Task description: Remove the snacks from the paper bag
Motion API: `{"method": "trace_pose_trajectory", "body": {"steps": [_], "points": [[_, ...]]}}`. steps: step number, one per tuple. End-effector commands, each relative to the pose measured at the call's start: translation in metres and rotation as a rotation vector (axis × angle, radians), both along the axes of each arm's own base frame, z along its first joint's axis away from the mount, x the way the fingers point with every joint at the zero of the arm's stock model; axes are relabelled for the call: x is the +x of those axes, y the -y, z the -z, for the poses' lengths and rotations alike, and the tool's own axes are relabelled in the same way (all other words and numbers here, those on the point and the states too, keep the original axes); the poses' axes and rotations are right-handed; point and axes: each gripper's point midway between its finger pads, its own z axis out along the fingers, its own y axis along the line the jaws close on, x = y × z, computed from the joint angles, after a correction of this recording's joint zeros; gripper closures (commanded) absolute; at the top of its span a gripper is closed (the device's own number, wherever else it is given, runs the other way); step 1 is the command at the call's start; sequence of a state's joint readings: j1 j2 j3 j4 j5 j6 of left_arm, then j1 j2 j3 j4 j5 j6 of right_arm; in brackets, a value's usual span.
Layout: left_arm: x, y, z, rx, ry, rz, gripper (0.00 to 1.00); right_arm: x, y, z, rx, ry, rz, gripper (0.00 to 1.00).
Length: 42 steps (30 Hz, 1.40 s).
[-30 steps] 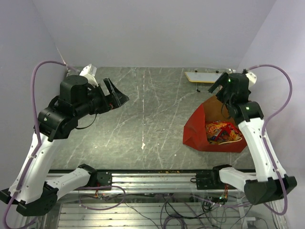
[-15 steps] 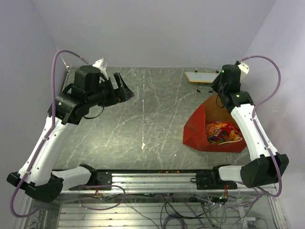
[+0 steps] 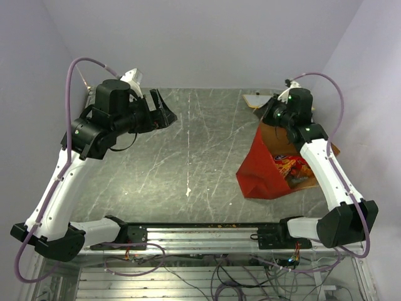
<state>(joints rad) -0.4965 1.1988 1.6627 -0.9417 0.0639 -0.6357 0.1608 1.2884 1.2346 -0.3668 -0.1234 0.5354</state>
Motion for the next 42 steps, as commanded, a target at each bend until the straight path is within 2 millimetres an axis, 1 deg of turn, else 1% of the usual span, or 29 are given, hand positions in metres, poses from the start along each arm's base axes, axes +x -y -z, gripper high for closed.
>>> {"method": "trace_pose_trajectory", "body": {"steps": [1,4,7,8,9,12,16,18,20,22,24,25,28,29,31,34,35,36,40,42], "points": [[0.007,0.006,-0.012,-0.028,0.061,0.007,0.03,-0.031,-0.077,-0.018,0.145,0.030,-0.325,1.00],[0.010,0.010,-0.012,-0.054,0.052,0.006,0.03,-0.048,-0.118,-0.024,0.171,0.025,-0.438,1.00],[0.008,0.005,-0.014,-0.070,0.059,-0.024,0.03,-0.066,-0.158,-0.024,0.205,0.001,-0.532,1.00],[0.006,0.004,-0.016,-0.079,0.063,-0.031,0.03,-0.068,-0.168,-0.025,0.218,0.003,-0.549,1.00],[0.003,0.003,-0.017,-0.090,0.064,-0.033,0.03,-0.075,-0.183,-0.025,0.228,-0.001,-0.581,1.00],[-0.009,0.001,-0.019,-0.132,0.063,-0.031,0.03,-0.087,-0.219,-0.028,0.239,0.010,-0.662,1.00],[-0.027,-0.008,-0.020,-0.195,0.063,-0.058,0.03,-0.100,-0.256,-0.031,0.230,0.010,-0.750,1.00],[-0.036,-0.015,-0.024,-0.217,0.077,-0.076,0.03,-0.105,-0.268,-0.034,0.241,0.014,-0.776,1.00],[-0.043,-0.022,-0.026,-0.224,0.084,-0.096,0.03,-0.110,-0.274,-0.036,0.240,0.021,-0.787,1.00],[-0.046,-0.025,-0.027,-0.223,0.085,-0.104,0.03,-0.105,-0.267,-0.036,0.213,0.018,-0.738,1.00],[-0.048,-0.023,-0.027,-0.228,0.076,-0.089,0.03,-0.098,-0.251,-0.037,0.161,0.010,-0.652,0.96],[-0.048,-0.019,-0.028,-0.234,0.069,-0.071,0.03,-0.097,-0.240,-0.042,0.134,0.023,-0.616,0.93],[-0.046,-0.007,-0.029,-0.240,0.057,-0.017,0.03,-0.098,-0.204,-0.056,0.007,0.074,-0.535,0.79],[-0.045,-0.005,-0.031,-0.242,0.060,-0.003,0.03,-0.100,-0.187,-0.057,-0.053,0.070,-0.496,0.72],[-0.041,0.003,-0.032,-0.250,0.058,0.026,0.03,-0.103,-0.153,-0.069,-0.133,0.084,-0.397,0.60],[-0.030,0.024,-0.028,-0.297,0.029,0.080,0.03,-0.114,-0.111,-0.092,-0.209,0.120,-0.300,0.46],[-0.026,0.033,-0.025,-0.319,0.017,0.105,0.03,-0.120,-0.100,-0.099,-0.222,0.129,-0.277,0.44],[-0.021,0.042,-0.024,-0.345,0.010,0.130,0.03,-0.125,-0.090,-0.107,-0.230,0.139,-0.257,0.44],[0.000,0.079,-0.005,-0.402,-0.073,0.213,0.03,-0.148,-0.058,-0.126,-0.233,0.148,-0.202,0.43],[0.006,0.101,0.001,-0.406,-0.092,0.252,0.03,-0.157,-0.046,-0.133,-0.225,0.146,-0.173,0.39]]}}
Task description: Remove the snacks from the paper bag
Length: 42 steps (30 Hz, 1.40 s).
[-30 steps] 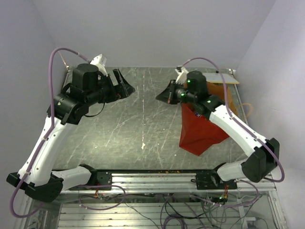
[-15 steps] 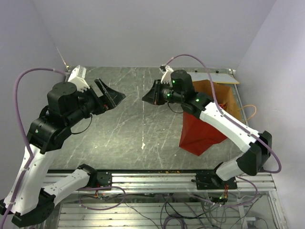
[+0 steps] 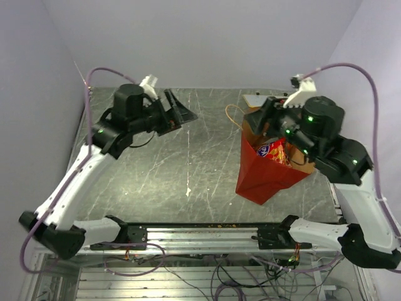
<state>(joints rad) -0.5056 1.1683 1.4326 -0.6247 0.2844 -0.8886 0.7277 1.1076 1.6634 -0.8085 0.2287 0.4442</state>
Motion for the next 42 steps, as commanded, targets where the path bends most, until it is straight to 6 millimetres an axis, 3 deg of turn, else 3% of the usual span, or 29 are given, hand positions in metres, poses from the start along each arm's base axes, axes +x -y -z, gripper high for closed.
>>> {"method": "trace_pose_trajectory", "body": {"steps": [1,5,9,12,17,21,23,25,29,31,32,39,42], "points": [[0.010,0.059,-0.005,-0.103,0.010,0.162,0.03,-0.016,0.043,0.014,-0.104,-0.063,0.120,0.37],[0.024,0.103,0.007,-0.105,-0.001,0.226,0.03,-0.028,0.070,0.006,-0.083,-0.057,0.205,0.29],[0.041,0.143,0.034,-0.037,-0.039,0.274,0.00,-0.039,0.083,-0.001,-0.069,-0.034,0.219,0.26],[0.049,0.168,0.031,-0.055,-0.025,0.306,0.05,-0.043,0.089,-0.004,-0.067,-0.027,0.230,0.26],[0.071,0.185,0.046,-0.043,-0.061,0.276,0.11,-0.045,0.098,-0.007,-0.061,-0.015,0.265,0.25],[0.080,0.198,0.067,-0.023,-0.119,0.304,0.28,-0.043,0.101,-0.012,-0.042,-0.002,0.288,0.25],[0.084,0.203,0.065,-0.032,-0.115,0.311,0.35,-0.043,0.099,-0.013,-0.029,0.001,0.285,0.25],[0.085,0.204,0.058,-0.045,-0.091,0.318,0.42,-0.043,0.098,-0.012,-0.027,-0.004,0.280,0.25],[0.085,0.195,0.052,-0.026,-0.069,0.314,0.66,-0.041,0.098,-0.005,-0.039,-0.015,0.289,0.25],[0.088,0.182,0.052,-0.014,-0.073,0.293,0.86,-0.039,0.095,-0.001,-0.062,-0.017,0.276,0.25],[0.088,0.175,0.050,-0.015,-0.071,0.283,0.92,-0.037,0.093,0.000,-0.077,-0.019,0.270,0.26],[0.082,0.137,0.026,-0.079,-0.069,0.256,0.93,-0.013,0.061,0.000,-0.165,-0.005,0.174,0.25],[0.074,0.118,0.022,-0.057,-0.072,0.231,0.93,-0.008,0.048,0.011,-0.224,-0.034,0.116,0.25]]}}
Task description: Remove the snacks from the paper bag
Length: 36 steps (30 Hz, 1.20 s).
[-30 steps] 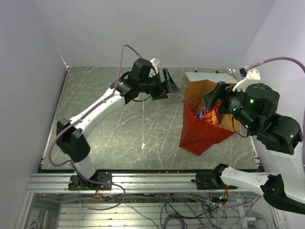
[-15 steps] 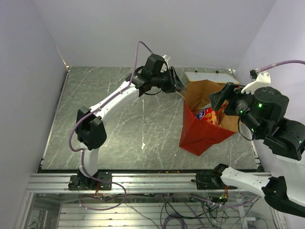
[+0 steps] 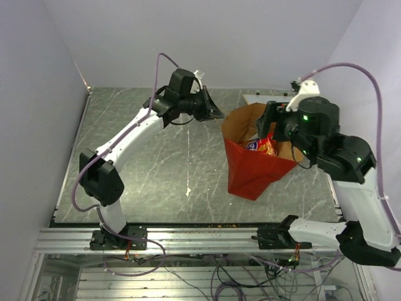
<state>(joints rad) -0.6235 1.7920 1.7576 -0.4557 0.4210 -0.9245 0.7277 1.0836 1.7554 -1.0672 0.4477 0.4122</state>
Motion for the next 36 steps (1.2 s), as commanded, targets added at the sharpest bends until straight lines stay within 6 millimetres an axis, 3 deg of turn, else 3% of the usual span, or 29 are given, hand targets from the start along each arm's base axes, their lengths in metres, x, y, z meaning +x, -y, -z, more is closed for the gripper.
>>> {"method": "trace_pose_trajectory", "body": {"steps": [1,3,7,11,14,19,22,24,27,29,36], "points": [[-0.017,-0.029,-0.054,-0.074,0.082,-0.011,0.93,0.009,-0.020,0.004,-0.068,-0.015,-0.096,0.25],[-0.026,-0.045,-0.062,-0.098,0.084,-0.037,0.93,0.012,-0.026,0.015,-0.101,-0.036,-0.123,0.25],[-0.026,-0.090,-0.050,-0.070,0.042,-0.103,0.93,0.019,-0.037,0.023,-0.104,-0.055,-0.147,0.24],[-0.021,-0.142,-0.045,0.010,0.051,-0.150,0.92,0.042,-0.035,0.031,-0.026,-0.110,0.054,0.17],[-0.014,-0.175,-0.039,0.053,0.039,-0.194,0.93,0.061,-0.043,0.042,-0.061,-0.163,0.124,0.02],[-0.008,-0.211,-0.026,0.078,-0.003,-0.242,0.87,0.094,-0.037,0.051,-0.241,-0.183,0.250,0.00],[-0.007,-0.221,-0.025,0.093,-0.001,-0.254,0.76,0.102,-0.048,0.057,-0.253,-0.206,0.217,0.00],[-0.005,-0.225,-0.027,0.109,0.010,-0.267,0.66,0.100,-0.056,0.072,-0.251,-0.252,0.180,0.00],[-0.007,-0.231,-0.019,0.142,-0.027,-0.293,0.53,0.090,-0.052,0.096,-0.274,-0.316,0.176,0.00],[-0.009,-0.229,-0.014,0.131,-0.047,-0.291,0.43,0.084,-0.048,0.102,-0.279,-0.327,0.175,0.00],[-0.005,-0.225,0.002,0.104,-0.087,-0.289,0.44,0.069,-0.042,0.116,-0.259,-0.333,0.129,0.00]]}}
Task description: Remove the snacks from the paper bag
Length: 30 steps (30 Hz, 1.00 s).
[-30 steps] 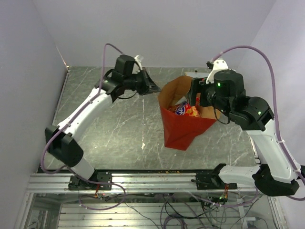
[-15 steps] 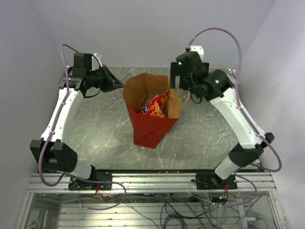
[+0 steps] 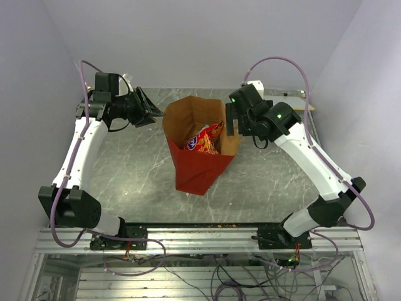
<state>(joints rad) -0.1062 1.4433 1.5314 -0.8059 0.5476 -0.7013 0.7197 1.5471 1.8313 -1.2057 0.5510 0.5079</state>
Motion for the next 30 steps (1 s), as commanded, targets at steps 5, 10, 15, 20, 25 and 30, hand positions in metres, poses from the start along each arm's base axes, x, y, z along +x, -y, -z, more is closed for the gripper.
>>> {"method": "trace_pose_trajectory", "body": {"steps": [5,10,15,20,25,30], "points": [[0.009,0.004,-0.004,-0.038,0.001,0.002,0.51,-0.013,-0.008,-0.010,0.137,0.020,-0.050,0.00],[0.019,-0.002,-0.003,0.006,0.001,-0.024,0.71,-0.013,-0.015,-0.016,0.173,0.048,-0.095,0.14],[0.021,-0.002,0.003,0.014,-0.008,-0.017,0.63,-0.007,-0.014,-0.018,0.160,0.085,-0.104,0.24],[0.019,-0.005,0.008,0.041,-0.018,-0.011,0.39,-0.003,-0.021,-0.022,0.161,0.090,-0.142,0.38],[0.019,-0.006,0.010,0.050,0.005,-0.016,0.48,-0.003,-0.020,-0.017,0.171,0.082,-0.138,0.40],[0.020,0.001,0.005,0.005,0.056,0.012,0.66,-0.004,-0.023,-0.011,0.159,0.062,-0.172,0.29]]}}
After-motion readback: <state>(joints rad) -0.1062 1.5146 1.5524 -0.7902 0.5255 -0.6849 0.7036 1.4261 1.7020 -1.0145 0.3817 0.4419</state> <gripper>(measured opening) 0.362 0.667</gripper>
